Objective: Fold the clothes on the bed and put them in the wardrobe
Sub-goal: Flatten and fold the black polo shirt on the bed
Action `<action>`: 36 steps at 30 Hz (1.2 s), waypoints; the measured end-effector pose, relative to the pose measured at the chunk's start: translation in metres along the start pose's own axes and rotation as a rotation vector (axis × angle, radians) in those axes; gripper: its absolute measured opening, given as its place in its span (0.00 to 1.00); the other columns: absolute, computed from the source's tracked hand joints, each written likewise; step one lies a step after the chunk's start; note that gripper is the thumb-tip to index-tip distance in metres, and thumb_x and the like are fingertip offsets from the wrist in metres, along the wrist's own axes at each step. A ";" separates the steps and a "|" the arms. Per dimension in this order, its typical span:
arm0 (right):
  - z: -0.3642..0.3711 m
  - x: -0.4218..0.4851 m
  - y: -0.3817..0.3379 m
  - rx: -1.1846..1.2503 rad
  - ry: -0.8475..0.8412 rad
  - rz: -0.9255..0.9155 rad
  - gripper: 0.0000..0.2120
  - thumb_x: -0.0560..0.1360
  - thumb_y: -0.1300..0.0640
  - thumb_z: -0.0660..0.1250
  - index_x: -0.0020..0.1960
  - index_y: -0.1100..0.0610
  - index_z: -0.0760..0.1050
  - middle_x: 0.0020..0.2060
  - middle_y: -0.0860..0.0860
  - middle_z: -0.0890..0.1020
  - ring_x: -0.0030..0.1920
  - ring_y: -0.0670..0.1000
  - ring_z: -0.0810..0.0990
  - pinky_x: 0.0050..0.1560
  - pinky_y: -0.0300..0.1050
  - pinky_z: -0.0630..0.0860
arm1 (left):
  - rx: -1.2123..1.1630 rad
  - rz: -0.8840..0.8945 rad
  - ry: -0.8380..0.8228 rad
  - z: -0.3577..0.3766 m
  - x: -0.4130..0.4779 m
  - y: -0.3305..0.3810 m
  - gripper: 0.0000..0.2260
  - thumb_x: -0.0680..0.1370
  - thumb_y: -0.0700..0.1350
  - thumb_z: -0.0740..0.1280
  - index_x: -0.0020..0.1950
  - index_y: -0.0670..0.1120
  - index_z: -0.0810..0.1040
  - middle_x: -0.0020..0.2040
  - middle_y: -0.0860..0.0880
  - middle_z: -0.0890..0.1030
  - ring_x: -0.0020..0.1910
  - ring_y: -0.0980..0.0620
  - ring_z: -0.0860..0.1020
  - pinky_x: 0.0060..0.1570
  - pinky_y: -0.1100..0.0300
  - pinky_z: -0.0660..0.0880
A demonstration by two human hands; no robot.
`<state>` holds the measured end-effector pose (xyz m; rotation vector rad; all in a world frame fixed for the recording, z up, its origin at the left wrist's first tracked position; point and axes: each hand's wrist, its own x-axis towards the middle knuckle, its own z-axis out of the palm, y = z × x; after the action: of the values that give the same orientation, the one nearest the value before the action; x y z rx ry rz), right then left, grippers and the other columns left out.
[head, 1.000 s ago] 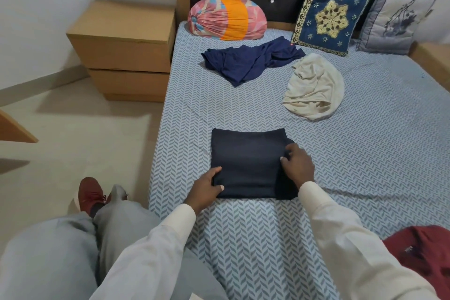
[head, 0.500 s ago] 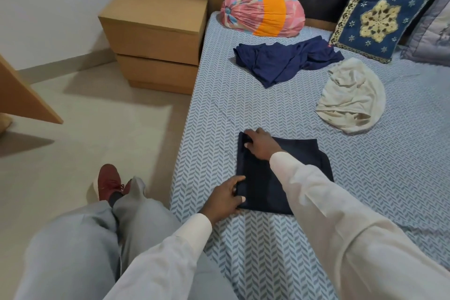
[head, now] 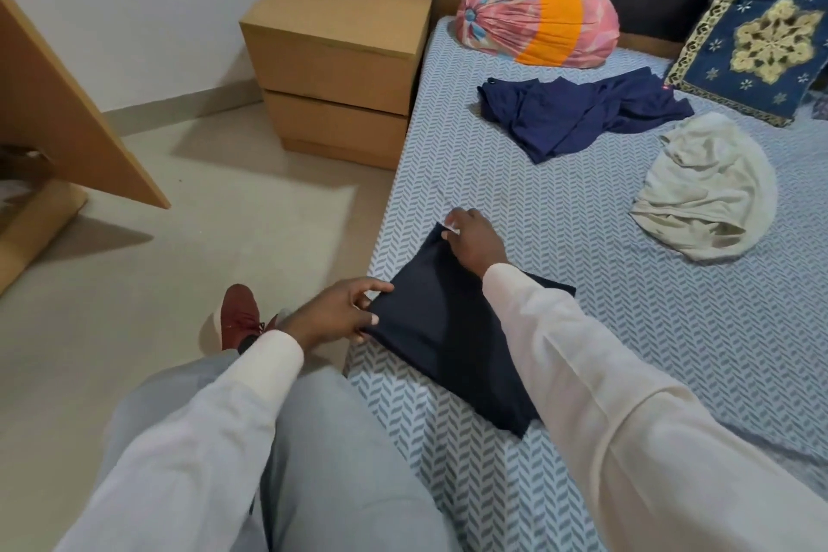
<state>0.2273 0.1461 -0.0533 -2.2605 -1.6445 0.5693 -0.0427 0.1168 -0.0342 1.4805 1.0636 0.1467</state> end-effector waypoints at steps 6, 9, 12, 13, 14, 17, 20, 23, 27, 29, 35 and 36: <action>-0.044 -0.032 0.036 0.093 -0.136 -0.190 0.07 0.73 0.54 0.73 0.49 0.55 0.80 0.40 0.48 0.78 0.41 0.46 0.76 0.47 0.42 0.72 | 0.638 0.044 0.378 0.033 0.000 0.003 0.15 0.74 0.43 0.69 0.61 0.49 0.79 0.57 0.44 0.73 0.55 0.42 0.75 0.59 0.53 0.72; -0.076 -0.067 0.078 0.051 -0.327 -0.170 0.03 0.73 0.54 0.74 0.44 0.52 0.82 0.34 0.42 0.80 0.34 0.37 0.76 0.39 0.29 0.68 | 0.533 0.230 0.312 0.088 -0.007 0.018 0.12 0.74 0.45 0.70 0.56 0.48 0.79 0.52 0.48 0.73 0.51 0.47 0.76 0.58 0.53 0.73; -0.088 -0.085 0.118 -0.077 -0.424 -0.168 0.08 0.73 0.63 0.71 0.48 0.51 0.83 0.38 0.36 0.80 0.40 0.35 0.77 0.47 0.32 0.70 | 0.561 0.352 0.149 0.144 -0.013 0.028 0.12 0.72 0.51 0.71 0.53 0.49 0.76 0.47 0.51 0.72 0.48 0.49 0.76 0.54 0.52 0.74; -0.087 -0.087 0.131 -0.110 -0.393 -0.176 0.14 0.72 0.67 0.68 0.50 0.52 0.84 0.43 0.38 0.81 0.46 0.38 0.78 0.54 0.36 0.71 | 0.588 0.362 0.097 0.159 -0.014 0.030 0.14 0.72 0.53 0.71 0.54 0.49 0.75 0.49 0.50 0.72 0.49 0.48 0.76 0.54 0.52 0.73; -0.084 -0.087 0.142 -0.127 -0.359 -0.179 0.19 0.70 0.71 0.65 0.51 0.50 0.84 0.48 0.42 0.81 0.51 0.44 0.78 0.59 0.39 0.70 | 0.633 0.356 0.054 0.173 -0.015 0.030 0.18 0.71 0.56 0.71 0.55 0.49 0.73 0.50 0.49 0.71 0.51 0.47 0.75 0.55 0.52 0.73; -0.080 -0.090 0.169 -0.119 -0.356 -0.125 0.33 0.66 0.73 0.59 0.52 0.36 0.79 0.57 0.47 0.78 0.58 0.49 0.75 0.64 0.44 0.69 | 0.864 0.318 0.014 0.201 -0.020 0.031 0.29 0.68 0.62 0.70 0.61 0.48 0.68 0.55 0.47 0.70 0.54 0.45 0.71 0.57 0.50 0.72; -0.076 -0.093 0.173 -0.082 -0.337 -0.114 0.30 0.67 0.68 0.57 0.52 0.34 0.77 0.57 0.46 0.77 0.58 0.49 0.75 0.61 0.44 0.71 | 1.025 0.325 0.036 0.215 -0.024 0.029 0.32 0.68 0.62 0.69 0.65 0.47 0.64 0.58 0.47 0.69 0.55 0.44 0.69 0.57 0.50 0.70; -0.068 -0.093 0.170 -0.073 -0.261 -0.069 0.28 0.69 0.72 0.58 0.50 0.41 0.80 0.52 0.48 0.76 0.53 0.51 0.76 0.57 0.45 0.72 | 1.113 0.325 0.073 0.227 -0.029 0.032 0.30 0.71 0.55 0.68 0.67 0.46 0.62 0.59 0.44 0.69 0.54 0.42 0.70 0.54 0.49 0.70; -0.065 -0.088 0.168 -0.031 -0.223 -0.018 0.28 0.66 0.74 0.59 0.42 0.40 0.78 0.50 0.47 0.79 0.51 0.51 0.78 0.53 0.39 0.74 | 1.109 0.290 0.137 0.238 -0.034 0.035 0.23 0.72 0.54 0.67 0.61 0.45 0.65 0.57 0.44 0.69 0.51 0.41 0.71 0.50 0.49 0.72; -0.070 -0.087 0.163 -0.029 -0.245 0.012 0.26 0.66 0.74 0.59 0.43 0.44 0.79 0.48 0.46 0.80 0.48 0.49 0.78 0.45 0.29 0.70 | 1.110 0.253 0.150 0.240 -0.035 0.036 0.22 0.74 0.56 0.66 0.59 0.44 0.66 0.56 0.44 0.70 0.50 0.42 0.72 0.48 0.49 0.73; -0.079 -0.093 0.151 -0.080 -0.255 -0.011 0.21 0.68 0.72 0.62 0.46 0.47 0.81 0.46 0.46 0.80 0.48 0.50 0.79 0.41 0.26 0.66 | 1.208 0.236 0.149 0.242 -0.039 0.041 0.10 0.77 0.41 0.63 0.57 0.43 0.67 0.55 0.42 0.73 0.53 0.41 0.72 0.37 0.53 0.68; -0.080 -0.095 0.149 -0.072 -0.254 -0.001 0.20 0.68 0.71 0.62 0.47 0.48 0.81 0.46 0.46 0.80 0.47 0.50 0.79 0.41 0.27 0.67 | 1.196 0.243 0.142 0.240 -0.040 0.040 0.09 0.77 0.40 0.63 0.56 0.43 0.68 0.54 0.42 0.74 0.53 0.41 0.73 0.35 0.54 0.68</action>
<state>0.3648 0.0096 -0.0360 -2.3171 -1.8090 0.8399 0.1100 -0.0771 -0.0409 2.7027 1.1218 -0.2795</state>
